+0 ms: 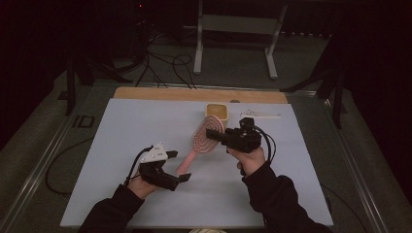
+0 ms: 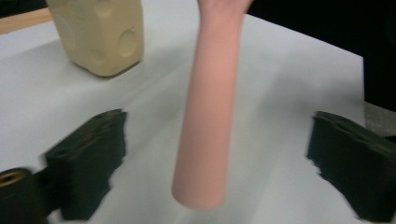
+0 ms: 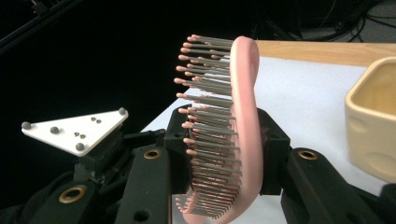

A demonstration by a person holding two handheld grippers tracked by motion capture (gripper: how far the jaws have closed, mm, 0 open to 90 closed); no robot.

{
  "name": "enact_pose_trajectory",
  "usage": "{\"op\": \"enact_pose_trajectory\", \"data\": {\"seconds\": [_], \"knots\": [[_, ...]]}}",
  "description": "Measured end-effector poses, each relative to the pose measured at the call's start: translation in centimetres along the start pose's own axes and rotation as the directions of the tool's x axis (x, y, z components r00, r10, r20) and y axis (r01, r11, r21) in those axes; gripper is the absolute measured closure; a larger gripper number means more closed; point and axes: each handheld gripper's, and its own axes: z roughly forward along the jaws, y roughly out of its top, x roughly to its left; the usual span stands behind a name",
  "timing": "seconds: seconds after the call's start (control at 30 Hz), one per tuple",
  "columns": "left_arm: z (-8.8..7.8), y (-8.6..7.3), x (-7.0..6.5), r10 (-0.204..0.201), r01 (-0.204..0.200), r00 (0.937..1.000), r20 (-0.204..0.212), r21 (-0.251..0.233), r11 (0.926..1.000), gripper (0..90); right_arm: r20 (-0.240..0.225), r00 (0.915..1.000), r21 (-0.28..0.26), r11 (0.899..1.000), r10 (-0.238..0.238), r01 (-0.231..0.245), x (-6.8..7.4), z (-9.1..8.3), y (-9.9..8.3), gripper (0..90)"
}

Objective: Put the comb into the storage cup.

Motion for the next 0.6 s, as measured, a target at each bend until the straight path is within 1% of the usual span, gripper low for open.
{"op": "enact_pose_trajectory", "data": {"seconds": [0.03,0.07,0.13,0.2,0.3,0.33,0.4,0.47,0.53,0.6], "knots": [[-0.2,-0.1,0.1,0.005,-0.005,1.0000,0.007,-0.002,1.0000,3.2,0.004,1.0000,-0.003,1.000,-0.004,0.004,0.0,-0.1,0.1,64.8],[-0.3,-0.1,0.2,0.004,-0.004,0.9999,0.016,0.005,1.0000,1.3,0.006,0.9999,-0.007,1.000,-0.008,0.008,-0.1,-0.2,0.4,64.8],[-0.5,-0.2,0.2,0.010,-0.010,0.9999,0.011,0.002,0.9999,0.2,0.012,0.9999,-0.013,1.000,-0.008,0.009,-0.1,-0.4,0.7,64.8],[-0.6,-0.3,0.3,0.010,-0.010,0.9999,0.014,0.006,0.9999,0.2,0.013,0.9998,-0.016,1.000,-0.013,0.013,-0.1,-0.5,0.8,64.8],[-1.1,-0.7,0.6,-0.003,0.003,1.0000,0.003,0.013,0.9999,0.1,0.022,0.9995,-0.030,0.999,-0.023,0.024,-0.1,-0.9,1.5,64.8],[-1.3,-0.8,0.6,-0.013,0.013,0.9999,0.009,0.013,0.9998,0.1,0.024,0.9994,-0.034,0.999,-0.025,0.026,-0.1,-1.0,1.6,64.8],[-1.6,-1.0,0.8,-0.014,0.015,0.9999,-0.003,0.017,0.9998,0.1,0.028,0.9992,-0.038,0.999,-0.030,0.031,-0.2,-1.2,1.9,64.8],[-1.9,-1.2,0.9,-0.018,0.018,0.9998,-0.007,0.020,0.9996,0.0,0.030,0.9990,-0.041,0.999,-0.032,0.033,-0.2,-1.3,2.1,64.8],[-2.2,-1.5,1.1,-0.025,0.024,0.9997,0.003,0.032,0.9992,0.1,0.032,0.9988,-0.044,0.998,-0.037,0.038,-0.2,-1.4,2.3,64.8],[-2.5,-1.7,1.1,-0.031,0.031,0.9995,0.004,0.036,0.9989,0.1,0.035,0.9987,-0.047,0.998,-0.036,0.038,-0.2,-1.5,2.5,64.9]]}}
